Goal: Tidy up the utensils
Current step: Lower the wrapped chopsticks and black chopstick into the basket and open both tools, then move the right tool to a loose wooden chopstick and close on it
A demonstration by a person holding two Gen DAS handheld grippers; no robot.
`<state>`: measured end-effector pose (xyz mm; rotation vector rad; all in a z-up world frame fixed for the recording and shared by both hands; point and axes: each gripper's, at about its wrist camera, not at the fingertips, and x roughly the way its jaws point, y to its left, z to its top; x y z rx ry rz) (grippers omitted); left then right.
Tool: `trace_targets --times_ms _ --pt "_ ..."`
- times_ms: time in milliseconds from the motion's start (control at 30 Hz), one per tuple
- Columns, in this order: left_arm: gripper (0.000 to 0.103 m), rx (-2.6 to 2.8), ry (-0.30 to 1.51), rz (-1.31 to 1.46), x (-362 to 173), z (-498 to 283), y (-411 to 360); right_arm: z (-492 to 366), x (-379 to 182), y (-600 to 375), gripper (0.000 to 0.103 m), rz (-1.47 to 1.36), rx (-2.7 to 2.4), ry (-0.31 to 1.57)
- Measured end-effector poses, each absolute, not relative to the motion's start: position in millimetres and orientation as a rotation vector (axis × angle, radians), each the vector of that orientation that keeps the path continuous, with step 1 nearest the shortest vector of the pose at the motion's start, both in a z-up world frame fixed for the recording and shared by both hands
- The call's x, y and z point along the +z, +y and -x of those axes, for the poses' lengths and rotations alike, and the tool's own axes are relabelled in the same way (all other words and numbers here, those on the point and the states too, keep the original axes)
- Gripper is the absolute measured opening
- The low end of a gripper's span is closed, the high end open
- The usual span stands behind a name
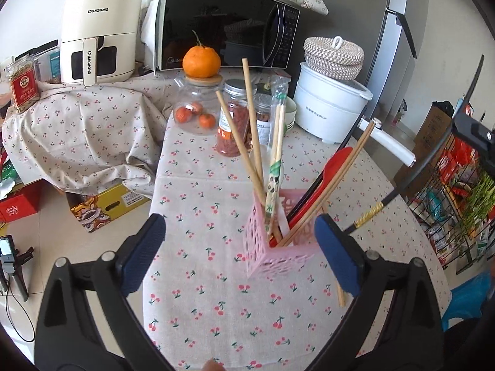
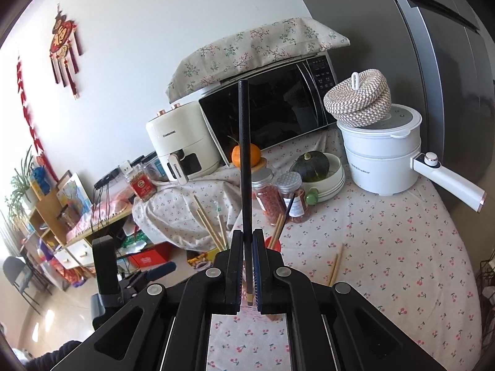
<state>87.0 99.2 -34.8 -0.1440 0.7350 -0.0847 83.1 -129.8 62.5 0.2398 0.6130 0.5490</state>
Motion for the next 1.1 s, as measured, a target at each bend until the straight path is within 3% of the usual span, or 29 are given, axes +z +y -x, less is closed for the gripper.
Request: trace_targets --times_ms 667,867,933,1000,1100 --pt "0.101 -0.115 0.821 0.069 -45.7 -76.6 98.8 -120.7 34.0 -71.0 0.006 -0.224 0.45 0.507" --pt "0.101 -0.113 0.834 0.064 -49.0 -76.2 97.9 -131.0 18.0 -63.8 0.007 -0.22 0.459 0.559" --pt "0.101 -0.112 0.838 0.064 -49.6 -76.3 96.7 -132.3 17.0 -66.1 0.014 -0.231 0.465 0.58" --pt "0.102 -0.116 0.839 0.067 -49.8 -76.8 95.8 -129.6 21.6 -71.5 0.036 -0.246 0.47 0.574" --pt "0.102 -0.122 0.832 0.08 -49.1 -76.5 93.8 -119.7 34.3 -85.0 0.056 -0.272 0.481 0.528"
